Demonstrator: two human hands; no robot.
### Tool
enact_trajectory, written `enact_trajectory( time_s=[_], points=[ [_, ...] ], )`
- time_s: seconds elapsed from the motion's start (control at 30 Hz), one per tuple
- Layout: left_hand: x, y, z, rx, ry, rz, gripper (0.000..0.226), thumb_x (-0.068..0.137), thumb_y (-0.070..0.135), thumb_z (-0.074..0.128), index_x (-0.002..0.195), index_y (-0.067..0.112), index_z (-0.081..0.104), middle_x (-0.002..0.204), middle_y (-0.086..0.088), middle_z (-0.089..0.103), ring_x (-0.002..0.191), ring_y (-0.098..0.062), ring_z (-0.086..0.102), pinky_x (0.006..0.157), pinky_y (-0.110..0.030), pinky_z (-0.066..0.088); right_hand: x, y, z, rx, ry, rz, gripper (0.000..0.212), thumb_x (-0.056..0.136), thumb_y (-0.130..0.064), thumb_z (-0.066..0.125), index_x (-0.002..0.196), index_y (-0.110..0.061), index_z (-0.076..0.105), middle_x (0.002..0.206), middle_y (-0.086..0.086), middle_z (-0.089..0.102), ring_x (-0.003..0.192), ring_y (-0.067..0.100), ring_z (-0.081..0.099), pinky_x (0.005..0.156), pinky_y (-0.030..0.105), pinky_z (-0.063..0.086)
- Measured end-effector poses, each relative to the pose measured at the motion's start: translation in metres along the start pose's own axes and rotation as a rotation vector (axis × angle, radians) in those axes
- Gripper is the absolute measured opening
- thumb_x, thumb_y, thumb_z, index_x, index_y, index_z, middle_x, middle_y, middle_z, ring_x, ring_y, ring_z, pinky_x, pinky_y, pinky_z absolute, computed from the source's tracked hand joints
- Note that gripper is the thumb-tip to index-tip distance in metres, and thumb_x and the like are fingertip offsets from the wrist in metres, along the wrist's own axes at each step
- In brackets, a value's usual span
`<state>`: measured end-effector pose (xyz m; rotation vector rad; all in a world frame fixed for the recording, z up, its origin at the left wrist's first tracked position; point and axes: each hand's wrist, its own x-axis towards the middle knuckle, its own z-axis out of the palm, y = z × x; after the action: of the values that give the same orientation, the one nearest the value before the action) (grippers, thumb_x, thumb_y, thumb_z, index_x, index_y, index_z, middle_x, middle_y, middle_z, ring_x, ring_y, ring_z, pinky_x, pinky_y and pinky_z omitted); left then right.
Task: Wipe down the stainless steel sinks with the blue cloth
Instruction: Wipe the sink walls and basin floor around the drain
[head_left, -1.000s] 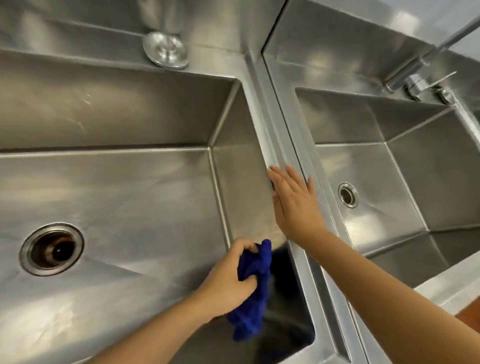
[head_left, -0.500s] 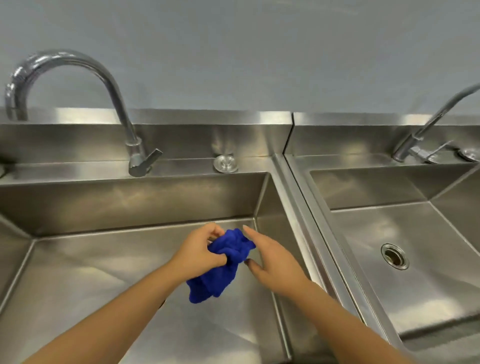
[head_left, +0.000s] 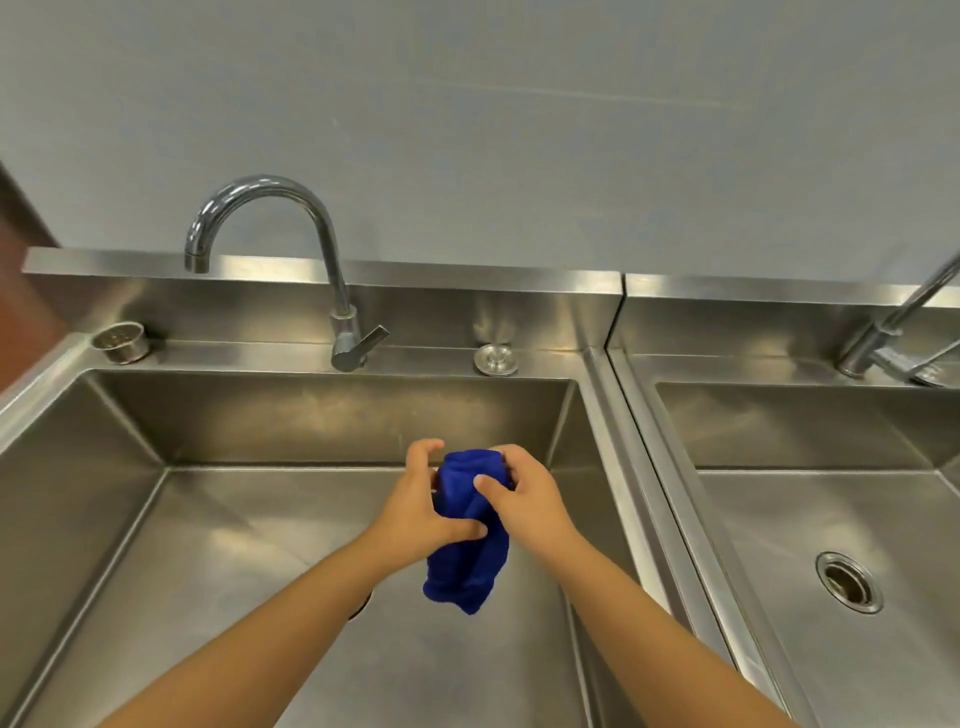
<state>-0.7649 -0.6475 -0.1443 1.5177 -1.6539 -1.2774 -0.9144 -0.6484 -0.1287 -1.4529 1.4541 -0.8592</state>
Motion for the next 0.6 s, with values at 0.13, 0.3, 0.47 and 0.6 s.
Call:
enact_trajectory(
  time_s=[0.13, 0.3, 0.47, 0.6],
  points=[
    [-0.004, -0.003, -0.026, -0.029, -0.169, -0.042, 0.081, 0.069, 0.002, 0.081, 0.13, 0.028, 0.036, 0.1, -0.01, 0.063, 0.088, -0.027, 0.069, 0.075, -0.042, 0.06, 0.003, -0.017, 0.002, -0.133, -0.069, -0.127, 0.016, 0.094, -0.012, 0.053, 0.102, -0.025, 0.058, 0.095, -0.008, 0.063, 0.09, 0.01, 0.059, 0.079, 0.025, 0.048],
    [-0.007, -0.007, -0.056, 0.122, -0.179, 0.006, 0.086, 0.057, 0.021, 0.085, 0.131, 0.03, 0.043, 0.104, -0.008, 0.064, 0.086, -0.026, 0.065, 0.076, -0.041, 0.058, 0.005, -0.039, 0.009, -0.257, -0.227, -0.211, 0.022, 0.095, -0.012, 0.049, 0.105, -0.029, 0.06, 0.098, -0.007, 0.064, 0.095, 0.013, 0.06, 0.088, 0.039, 0.05],
    [0.009, -0.015, -0.077, 0.489, -0.199, 0.067, 0.051, 0.053, 0.045, 0.081, 0.095, 0.022, 0.062, 0.105, -0.002, 0.06, 0.1, -0.021, 0.052, 0.092, -0.041, 0.044, 0.009, -0.055, 0.013, -0.312, -0.228, -0.251, 0.031, 0.094, -0.011, 0.046, 0.096, -0.041, 0.057, 0.097, -0.012, 0.065, 0.099, 0.013, 0.059, 0.094, 0.046, 0.046],
    [0.012, -0.022, -0.081, 0.483, -0.227, 0.062, 0.042, 0.074, 0.027, 0.08, 0.111, 0.016, 0.062, 0.122, -0.001, 0.052, 0.114, -0.02, 0.046, 0.099, -0.039, 0.042, 0.005, -0.053, 0.011, -0.234, -0.179, -0.234, 0.028, 0.096, -0.009, 0.048, 0.1, -0.034, 0.06, 0.101, -0.007, 0.065, 0.099, 0.013, 0.059, 0.092, 0.041, 0.049]
  ],
)
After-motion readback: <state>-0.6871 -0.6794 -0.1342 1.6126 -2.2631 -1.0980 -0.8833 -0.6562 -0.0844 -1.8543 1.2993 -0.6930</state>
